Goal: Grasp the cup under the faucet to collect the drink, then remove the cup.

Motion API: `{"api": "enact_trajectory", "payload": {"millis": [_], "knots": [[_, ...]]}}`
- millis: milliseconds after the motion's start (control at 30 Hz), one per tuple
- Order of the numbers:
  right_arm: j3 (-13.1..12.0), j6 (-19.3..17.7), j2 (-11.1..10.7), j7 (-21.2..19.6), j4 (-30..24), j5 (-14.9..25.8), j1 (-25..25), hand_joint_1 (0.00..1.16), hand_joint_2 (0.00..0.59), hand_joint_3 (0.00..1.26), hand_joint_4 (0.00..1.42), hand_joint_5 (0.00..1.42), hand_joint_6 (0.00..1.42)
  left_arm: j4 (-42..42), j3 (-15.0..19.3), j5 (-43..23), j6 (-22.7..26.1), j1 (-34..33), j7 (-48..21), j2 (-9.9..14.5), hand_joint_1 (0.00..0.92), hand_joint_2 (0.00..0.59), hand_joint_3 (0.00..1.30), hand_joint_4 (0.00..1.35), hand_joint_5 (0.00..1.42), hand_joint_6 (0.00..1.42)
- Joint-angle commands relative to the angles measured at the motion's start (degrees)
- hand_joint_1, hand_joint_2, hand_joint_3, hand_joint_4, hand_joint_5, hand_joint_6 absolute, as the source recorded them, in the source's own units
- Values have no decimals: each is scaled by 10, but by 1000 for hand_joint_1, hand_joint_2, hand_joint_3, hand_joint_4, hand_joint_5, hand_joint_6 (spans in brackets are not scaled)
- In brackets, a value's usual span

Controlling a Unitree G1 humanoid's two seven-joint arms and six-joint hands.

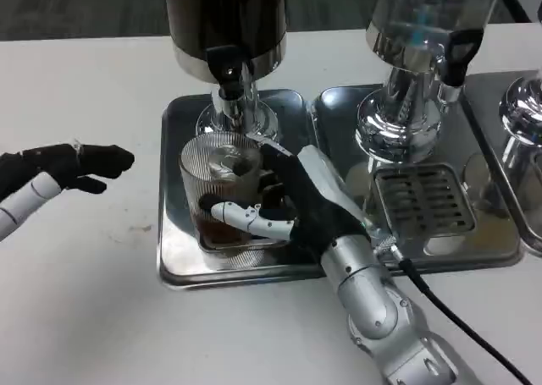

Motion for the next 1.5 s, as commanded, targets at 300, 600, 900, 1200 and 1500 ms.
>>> {"api": "enact_trajectory", "payload": {"millis": [300, 600, 900, 1200, 1500], "knots": [[-4, -7, 3, -52, 4, -5, 33, 615, 215, 291, 490, 562, 631, -6, -12, 4, 4, -3, -5, 1, 0, 162, 359, 275, 243, 316], [-10, -29, 4, -75, -1, -1, 45, 620, 221, 312, 516, 595, 682, 2, -20, 2, 2, -14, -6, 2, 0, 162, 350, 275, 243, 317], [-14, -49, 3, -100, -26, -5, 58, 618, 229, 343, 542, 628, 722, 9, -26, 3, 0, -25, -9, 0, 0, 160, 348, 275, 243, 317], [-20, -54, -1, -109, -48, -7, 65, 614, 230, 351, 558, 648, 751, 25, -28, 5, -6, -36, -14, -2, 0, 160, 343, 275, 243, 317], [-34, -57, -3, -112, -80, -11, 80, 614, 237, 371, 574, 671, 775, 36, -35, 6, -11, -46, -18, -4, 0, 160, 340, 271, 243, 327]]}}
